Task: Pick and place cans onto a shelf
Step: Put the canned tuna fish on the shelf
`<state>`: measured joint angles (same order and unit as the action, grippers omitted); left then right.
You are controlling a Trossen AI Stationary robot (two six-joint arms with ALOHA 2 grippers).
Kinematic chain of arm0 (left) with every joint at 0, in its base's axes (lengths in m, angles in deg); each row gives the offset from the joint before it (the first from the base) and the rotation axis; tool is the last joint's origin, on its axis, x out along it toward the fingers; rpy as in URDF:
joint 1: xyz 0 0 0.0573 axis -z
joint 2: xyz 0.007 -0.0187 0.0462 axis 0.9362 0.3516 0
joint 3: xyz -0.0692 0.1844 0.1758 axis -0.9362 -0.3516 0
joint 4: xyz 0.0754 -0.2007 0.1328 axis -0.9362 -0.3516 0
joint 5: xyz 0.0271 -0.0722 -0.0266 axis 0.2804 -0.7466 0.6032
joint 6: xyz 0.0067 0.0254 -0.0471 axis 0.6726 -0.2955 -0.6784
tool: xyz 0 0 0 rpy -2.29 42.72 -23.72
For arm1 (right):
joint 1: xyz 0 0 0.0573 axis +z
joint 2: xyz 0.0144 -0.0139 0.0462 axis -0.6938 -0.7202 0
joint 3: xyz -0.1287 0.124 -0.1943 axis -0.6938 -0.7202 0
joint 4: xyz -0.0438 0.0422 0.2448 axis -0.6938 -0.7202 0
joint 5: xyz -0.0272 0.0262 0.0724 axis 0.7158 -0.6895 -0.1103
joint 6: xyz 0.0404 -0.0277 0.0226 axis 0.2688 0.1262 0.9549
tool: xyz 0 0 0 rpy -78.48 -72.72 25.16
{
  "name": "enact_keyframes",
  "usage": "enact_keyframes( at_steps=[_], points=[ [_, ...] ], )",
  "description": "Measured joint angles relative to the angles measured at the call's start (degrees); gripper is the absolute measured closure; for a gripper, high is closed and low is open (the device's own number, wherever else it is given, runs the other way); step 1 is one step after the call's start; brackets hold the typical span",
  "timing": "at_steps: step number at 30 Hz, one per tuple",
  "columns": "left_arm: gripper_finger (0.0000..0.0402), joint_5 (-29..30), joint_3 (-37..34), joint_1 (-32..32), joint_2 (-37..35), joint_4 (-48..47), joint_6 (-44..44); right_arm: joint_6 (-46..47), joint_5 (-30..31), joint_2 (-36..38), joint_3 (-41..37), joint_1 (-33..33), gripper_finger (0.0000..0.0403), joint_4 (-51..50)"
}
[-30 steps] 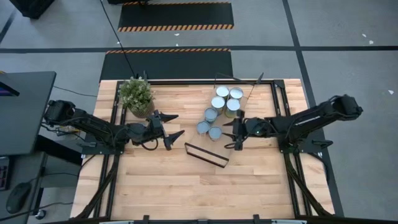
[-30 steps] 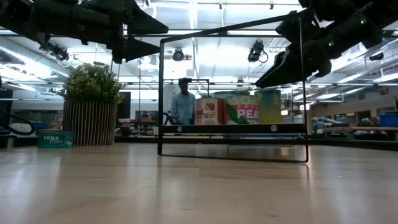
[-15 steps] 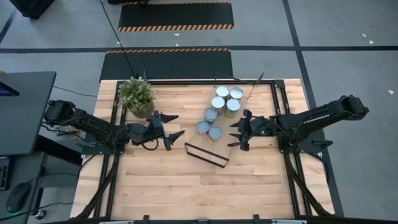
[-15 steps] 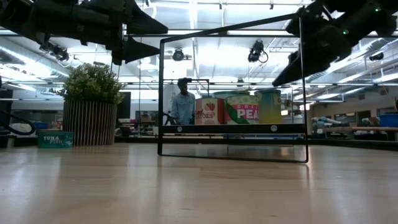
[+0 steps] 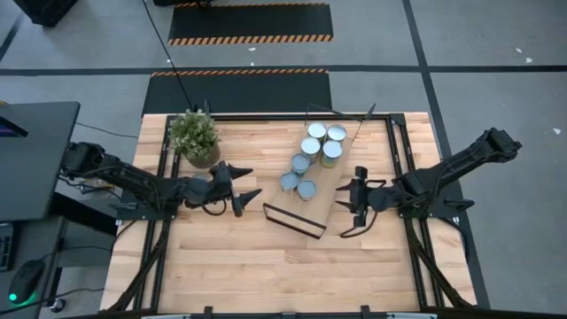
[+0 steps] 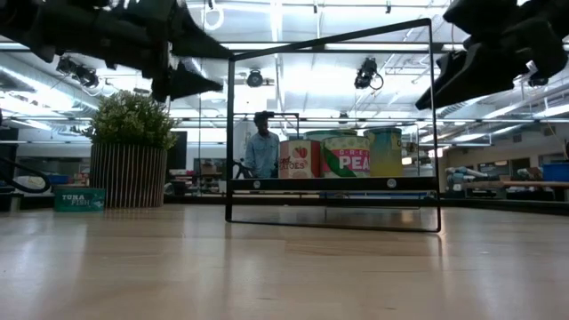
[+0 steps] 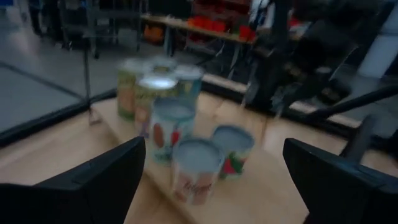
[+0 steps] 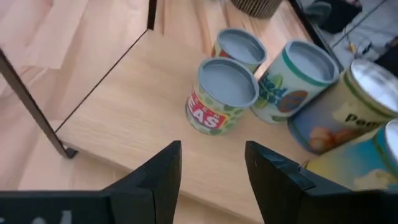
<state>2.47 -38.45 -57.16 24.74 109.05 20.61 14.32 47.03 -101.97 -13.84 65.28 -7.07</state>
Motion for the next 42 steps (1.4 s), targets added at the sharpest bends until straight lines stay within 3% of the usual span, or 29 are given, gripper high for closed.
enact_keyframes(
  at_steps=[8,16,21,25,28,33,37,42],
  points=[
    [0.0014,-7.3,2.8,-0.7,0.1,-10.5,-6.5,-9.2,-0.5,6.0,-1.0,0.1,0.0218,2.7],
    [0.0014,-10.6,15.0,0.5,0.2,-41.8,-9.0,-10.5,-2.5,12.4,-3.5,0.1,0.0218,3.6],
    [0.0014,-19.2,18.9,0.5,0.2,-57.1,-19.0,-6.2,-4.6,12.2,-3.7,0.8,0.0218,3.2],
    [0.0014,-30.0,18.5,0.9,0.2,-65.3,-29.9,-5.5,-4.2,10.7,-3.7,3.0,0.0218,3.1],
    [0.0014,-33.6,17.8,2.7,0.2,-71.9,-37.8,-5.8,-4.1,10.0,-3.6,4.3,0.0218,2.8],
    [0.0014,-30.8,17.5,4.7,0.2,-84.3,-48.3,-6.7,-3.9,9.6,-3.6,5.1,0.0218,3.3],
    [0.0014,-22.8,17.5,4.6,0.2,-93.3,-53.6,-8.5,-2.6,9.6,-3.6,5.2,0.0218,4.2],
    [0.0015,-17.7,16.5,1.6,0.2,-96.0,-54.6,-10.4,-2.0,9.6,-3.6,5.2,0.0218,6.9]
  ],
)
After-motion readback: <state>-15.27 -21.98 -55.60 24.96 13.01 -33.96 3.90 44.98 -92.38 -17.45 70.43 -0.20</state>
